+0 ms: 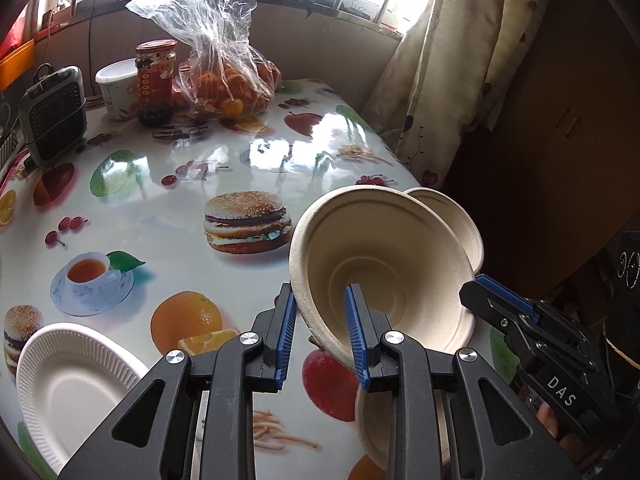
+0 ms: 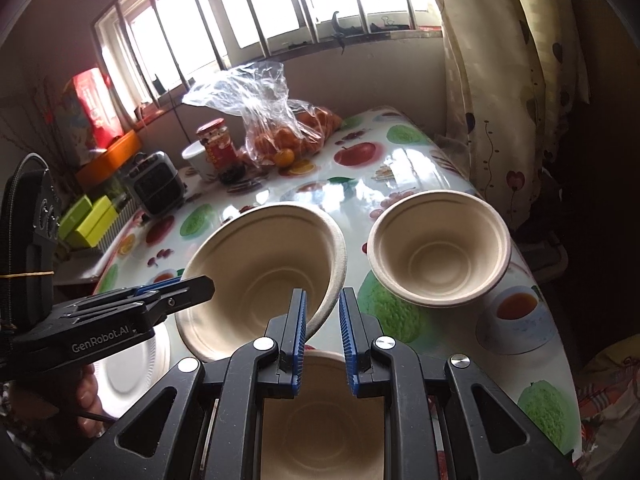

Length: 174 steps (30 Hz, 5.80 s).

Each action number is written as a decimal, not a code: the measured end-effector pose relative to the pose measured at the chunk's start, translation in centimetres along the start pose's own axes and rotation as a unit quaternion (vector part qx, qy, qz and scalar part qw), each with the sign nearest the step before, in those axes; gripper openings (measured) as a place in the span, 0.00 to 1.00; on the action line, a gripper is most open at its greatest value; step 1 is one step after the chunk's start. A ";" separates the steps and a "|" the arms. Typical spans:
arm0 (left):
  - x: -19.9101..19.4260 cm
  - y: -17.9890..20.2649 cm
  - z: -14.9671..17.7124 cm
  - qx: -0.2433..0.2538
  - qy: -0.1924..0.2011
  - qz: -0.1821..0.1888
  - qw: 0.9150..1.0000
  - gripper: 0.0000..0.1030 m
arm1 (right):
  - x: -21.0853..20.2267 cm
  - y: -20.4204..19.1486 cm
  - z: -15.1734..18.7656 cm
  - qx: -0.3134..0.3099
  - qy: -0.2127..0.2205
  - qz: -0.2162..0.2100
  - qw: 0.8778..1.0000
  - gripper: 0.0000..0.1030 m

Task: Organize plates and bowls
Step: 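Lift and carry the held bowls with both grippers over other beige bowls, then lower the bowls into the bowls below and open both grippers, then close the right gripper on the next beige bowl rim while the left gripper grasps a bowl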

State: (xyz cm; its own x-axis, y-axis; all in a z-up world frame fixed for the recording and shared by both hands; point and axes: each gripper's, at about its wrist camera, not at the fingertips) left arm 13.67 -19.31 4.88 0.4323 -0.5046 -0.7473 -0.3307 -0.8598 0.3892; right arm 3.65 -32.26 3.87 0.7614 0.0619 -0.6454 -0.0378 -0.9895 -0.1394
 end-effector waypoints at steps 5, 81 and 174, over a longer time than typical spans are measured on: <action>-0.8 1.0 0.9 0.013 0.001 0.011 1.000 0.26 | -2.0 0.0 0.8 0.003 0.014 0.012 1.000 0.17; 0.3 3.5 8.0 0.062 -0.061 -0.004 0.996 0.26 | -4.5 0.9 10.2 0.071 -0.017 0.031 0.997 0.18; 11.1 8.0 -5.5 0.105 -0.086 0.025 0.990 0.47 | 1.6 11.1 1.9 0.088 -0.021 0.082 0.993 0.42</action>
State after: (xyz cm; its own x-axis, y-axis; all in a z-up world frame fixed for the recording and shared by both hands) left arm 20.44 -32.26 2.66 0.2681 -0.5095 -0.8176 -0.5227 -0.7899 0.3207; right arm 3.27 -42.92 -0.16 0.7081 -0.0893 -0.7004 -0.2743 -0.9488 -0.1564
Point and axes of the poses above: each gripper's, at about its wrist camera, not at the fingertips, and x roughly the way its jaws point, y to its right, z to its underside, and after that the axes turned 9 degrees about -x, right-handed
